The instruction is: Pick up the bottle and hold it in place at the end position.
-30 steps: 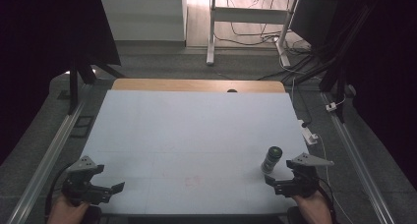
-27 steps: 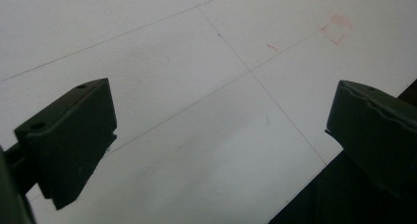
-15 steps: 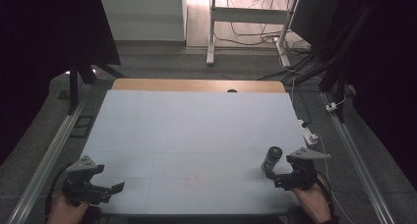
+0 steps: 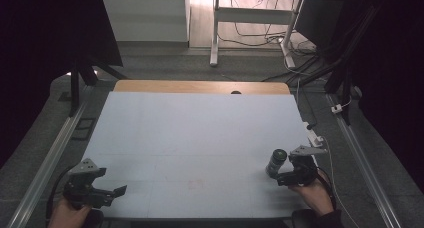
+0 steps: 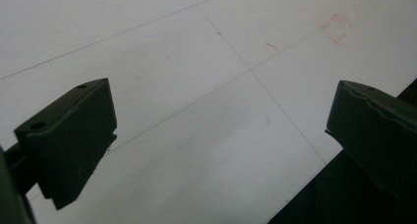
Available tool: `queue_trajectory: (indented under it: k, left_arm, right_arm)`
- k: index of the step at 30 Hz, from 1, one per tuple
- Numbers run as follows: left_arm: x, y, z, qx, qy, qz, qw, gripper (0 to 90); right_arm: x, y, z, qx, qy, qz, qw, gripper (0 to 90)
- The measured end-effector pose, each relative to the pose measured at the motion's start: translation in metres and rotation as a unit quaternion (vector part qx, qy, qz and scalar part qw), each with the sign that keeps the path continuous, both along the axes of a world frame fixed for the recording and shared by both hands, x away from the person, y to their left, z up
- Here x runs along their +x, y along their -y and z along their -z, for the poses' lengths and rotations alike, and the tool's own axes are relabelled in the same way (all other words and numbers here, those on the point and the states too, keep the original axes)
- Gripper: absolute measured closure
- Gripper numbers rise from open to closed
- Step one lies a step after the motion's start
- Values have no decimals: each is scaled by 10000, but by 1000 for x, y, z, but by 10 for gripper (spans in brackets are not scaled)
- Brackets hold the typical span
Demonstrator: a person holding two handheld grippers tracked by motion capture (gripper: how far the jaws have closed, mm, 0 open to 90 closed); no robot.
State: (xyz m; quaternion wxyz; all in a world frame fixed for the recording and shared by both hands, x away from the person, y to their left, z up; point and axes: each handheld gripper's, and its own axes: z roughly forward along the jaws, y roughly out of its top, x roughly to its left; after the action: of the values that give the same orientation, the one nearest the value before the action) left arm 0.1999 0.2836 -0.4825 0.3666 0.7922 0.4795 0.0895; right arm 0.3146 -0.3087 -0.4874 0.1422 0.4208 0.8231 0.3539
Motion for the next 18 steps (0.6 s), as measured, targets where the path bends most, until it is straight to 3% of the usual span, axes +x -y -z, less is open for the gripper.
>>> queue_trajectory:
  k: [5, 13, 18]
  left_arm:
    - [0, 0, 0, -6, -3, 3, 10000, 0]
    - [0, 0, 0, 8, -13, 21, 10000, 0]
    - [0, 0, 0, 19, -17, 35, 10000, 0]
  right_arm:
    - [5, -1, 3, -107, 34, -102, 9999, 24]
    - [3, -3, 4, -226, 106, -411, 9988, 275]
    - [4, -3, 3, -224, 183, -440, 9986, 399]
